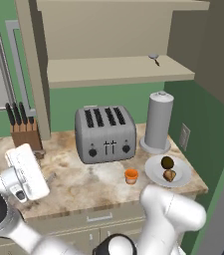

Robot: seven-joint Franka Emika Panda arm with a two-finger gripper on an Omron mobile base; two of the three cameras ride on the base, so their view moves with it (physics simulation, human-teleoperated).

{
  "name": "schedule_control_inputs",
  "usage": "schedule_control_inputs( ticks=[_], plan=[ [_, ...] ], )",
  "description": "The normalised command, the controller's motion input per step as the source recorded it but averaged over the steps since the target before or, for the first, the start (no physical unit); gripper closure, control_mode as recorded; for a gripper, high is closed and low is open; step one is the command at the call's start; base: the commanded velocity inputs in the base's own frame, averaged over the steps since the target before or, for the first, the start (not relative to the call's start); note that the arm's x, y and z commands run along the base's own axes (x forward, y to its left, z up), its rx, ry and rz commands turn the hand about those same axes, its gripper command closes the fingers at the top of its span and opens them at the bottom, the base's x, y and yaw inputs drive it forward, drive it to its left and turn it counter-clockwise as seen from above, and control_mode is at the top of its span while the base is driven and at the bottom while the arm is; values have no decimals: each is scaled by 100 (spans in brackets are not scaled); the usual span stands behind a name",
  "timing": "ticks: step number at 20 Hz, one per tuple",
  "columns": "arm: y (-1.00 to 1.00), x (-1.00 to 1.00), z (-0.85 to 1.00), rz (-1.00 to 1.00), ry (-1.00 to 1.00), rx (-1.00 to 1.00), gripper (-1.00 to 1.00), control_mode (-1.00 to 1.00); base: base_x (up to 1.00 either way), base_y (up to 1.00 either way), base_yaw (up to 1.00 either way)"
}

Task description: Pick the avocado and bread from the counter and place them on the plate. Then pick the jam from the cabinet and place it next to the plate. Lastly close the cabinet door.

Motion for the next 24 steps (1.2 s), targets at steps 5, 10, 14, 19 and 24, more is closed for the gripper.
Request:
schedule_control_inputs(
  ticks=[5, 10, 14, 19, 24],
  plan=[
    [32, 45, 3, 0, -5, -6, -100, -100, 0, 0, 0],
    [37, 51, 0, 0, 0, -3, -100, -100, 0, 0, 0],
    [39, 45, 0, 0, -1, -3, -100, -100, 0, 0, 0],
    [42, 40, 0, 0, -1, -4, -100, -100, 0, 0, 0],
    [48, 41, 0, 0, 0, -5, -100, -100, 0, 0, 0]
  ],
)
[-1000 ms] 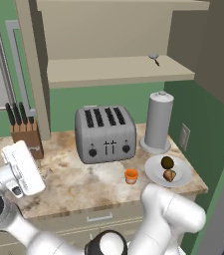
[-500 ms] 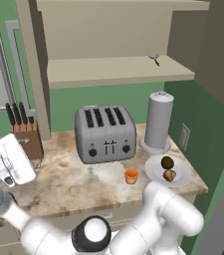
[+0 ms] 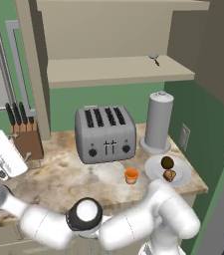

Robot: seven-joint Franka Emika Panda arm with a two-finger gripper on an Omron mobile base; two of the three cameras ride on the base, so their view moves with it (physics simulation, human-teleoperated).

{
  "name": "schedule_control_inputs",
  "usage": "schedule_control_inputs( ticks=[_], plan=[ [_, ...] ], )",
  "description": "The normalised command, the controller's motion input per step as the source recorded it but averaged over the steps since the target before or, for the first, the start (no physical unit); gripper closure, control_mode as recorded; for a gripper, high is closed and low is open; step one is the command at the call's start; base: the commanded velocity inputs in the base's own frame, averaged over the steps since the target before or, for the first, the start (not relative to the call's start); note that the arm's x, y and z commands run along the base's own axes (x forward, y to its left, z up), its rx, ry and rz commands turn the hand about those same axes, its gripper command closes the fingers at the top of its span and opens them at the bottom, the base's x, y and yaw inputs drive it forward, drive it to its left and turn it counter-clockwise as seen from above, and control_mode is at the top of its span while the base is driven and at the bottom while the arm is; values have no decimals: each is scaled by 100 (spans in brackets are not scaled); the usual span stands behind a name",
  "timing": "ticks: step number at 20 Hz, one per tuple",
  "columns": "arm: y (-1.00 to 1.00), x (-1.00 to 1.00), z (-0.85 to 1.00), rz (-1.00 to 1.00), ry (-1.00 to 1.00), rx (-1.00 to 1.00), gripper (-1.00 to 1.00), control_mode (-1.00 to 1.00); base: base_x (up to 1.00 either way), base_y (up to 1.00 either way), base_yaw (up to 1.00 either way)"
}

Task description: Pick the avocado and bread from the counter and place them on the plate. Then pick the jam from the cabinet and place it next to the plate. Lastly close the cabinet door.

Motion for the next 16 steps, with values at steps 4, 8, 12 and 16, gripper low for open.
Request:
schedule_control_inputs(
  ticks=[4, 8, 12, 16],
  plan=[
    [50, 37, 2, 0, 0, -3, -100, -100, 0, 0, 0],
    [48, 22, 11, 0, -2, -1, -100, -100, 0, 0, 0],
    [45, 1, 30, 0, -6, 0, -100, -100, 0, 0, 0],
    [16, 0, 38, 0, -6, 0, -100, -100, 0, 0, 0]
  ],
)
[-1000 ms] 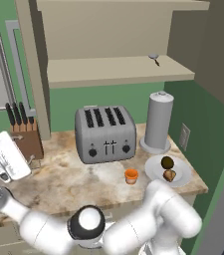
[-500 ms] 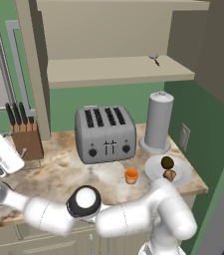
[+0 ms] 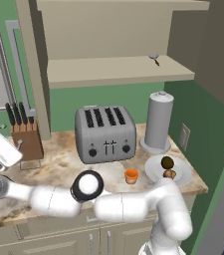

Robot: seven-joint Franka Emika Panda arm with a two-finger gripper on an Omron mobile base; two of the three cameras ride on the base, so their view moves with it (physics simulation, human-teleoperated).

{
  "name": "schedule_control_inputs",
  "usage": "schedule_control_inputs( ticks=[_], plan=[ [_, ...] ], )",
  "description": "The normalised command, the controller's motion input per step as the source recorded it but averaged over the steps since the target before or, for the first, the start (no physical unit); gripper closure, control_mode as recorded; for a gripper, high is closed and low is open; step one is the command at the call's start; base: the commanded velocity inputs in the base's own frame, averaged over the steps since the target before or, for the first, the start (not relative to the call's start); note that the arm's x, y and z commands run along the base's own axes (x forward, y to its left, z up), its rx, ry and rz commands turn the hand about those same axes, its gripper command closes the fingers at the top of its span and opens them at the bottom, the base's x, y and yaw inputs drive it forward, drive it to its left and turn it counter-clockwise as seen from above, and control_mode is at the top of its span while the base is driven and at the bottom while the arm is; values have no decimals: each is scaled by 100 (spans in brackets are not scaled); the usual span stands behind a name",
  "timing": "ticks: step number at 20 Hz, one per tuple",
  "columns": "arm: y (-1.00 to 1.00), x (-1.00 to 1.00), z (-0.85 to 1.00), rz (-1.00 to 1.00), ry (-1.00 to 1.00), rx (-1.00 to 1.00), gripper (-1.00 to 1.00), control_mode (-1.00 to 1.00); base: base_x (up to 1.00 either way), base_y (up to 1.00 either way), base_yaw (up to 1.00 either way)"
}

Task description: Pick the avocado and bread from the counter and place them on the plate. Then pick the jam from the cabinet and place it next to the plate. Lastly close the cabinet door.

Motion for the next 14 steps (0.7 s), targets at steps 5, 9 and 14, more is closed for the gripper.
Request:
schedule_control_inputs(
  ticks=[5, 9, 14],
  plan=[
    [-1, 0, 40, 0, -2, 0, -100, -100, 0, 0, 0],
    [-25, 0, 64, 0, -6, 4, -100, -100, 0, 0, 0],
    [-59, -4, 74, 0, -9, 7, -100, -100, 0, 0, 0]
  ],
)
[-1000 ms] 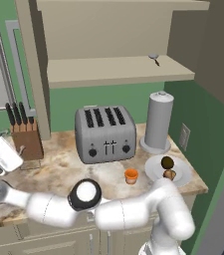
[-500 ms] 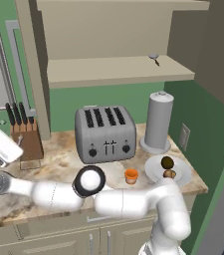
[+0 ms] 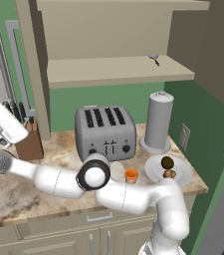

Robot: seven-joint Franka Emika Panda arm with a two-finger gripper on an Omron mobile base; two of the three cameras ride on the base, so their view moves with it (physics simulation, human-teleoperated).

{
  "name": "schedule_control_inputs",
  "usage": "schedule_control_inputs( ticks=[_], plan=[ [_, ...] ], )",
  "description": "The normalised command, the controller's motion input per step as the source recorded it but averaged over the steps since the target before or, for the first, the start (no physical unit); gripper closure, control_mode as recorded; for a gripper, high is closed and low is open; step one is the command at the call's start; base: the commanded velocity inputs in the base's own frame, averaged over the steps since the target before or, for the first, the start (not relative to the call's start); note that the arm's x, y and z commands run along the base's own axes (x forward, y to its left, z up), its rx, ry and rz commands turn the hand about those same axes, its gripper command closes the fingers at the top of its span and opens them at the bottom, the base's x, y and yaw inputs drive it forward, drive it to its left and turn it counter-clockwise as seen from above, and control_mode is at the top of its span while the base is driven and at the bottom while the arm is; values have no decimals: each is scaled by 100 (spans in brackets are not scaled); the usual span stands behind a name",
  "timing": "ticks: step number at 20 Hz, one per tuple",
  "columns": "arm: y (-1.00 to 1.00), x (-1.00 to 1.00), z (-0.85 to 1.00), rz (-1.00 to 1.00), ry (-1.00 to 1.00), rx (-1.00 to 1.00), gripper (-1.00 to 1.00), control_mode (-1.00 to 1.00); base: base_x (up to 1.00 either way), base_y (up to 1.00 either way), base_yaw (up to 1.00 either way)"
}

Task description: Pick the avocado and bread from the counter and place them on the plate. Then pick the jam from the cabinet and place it next to the plate. Lastly close the cabinet door.

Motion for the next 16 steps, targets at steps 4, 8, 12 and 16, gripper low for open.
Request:
schedule_control_inputs(
  ticks=[4, 8, 12, 16],
  plan=[
    [-96, -72, 57, 0, -12, 8, -100, -100, 0, 0, 0],
    [-100, -100, 41, 2, -23, 9, -100, -100, 0, 0, 0],
    [-100, -100, 33, 12, -24, 10, -100, -100, 0, 0, 0],
    [-100, -91, 28, 17, -18, 15, -100, -100, 0, 0, 0]
  ],
)
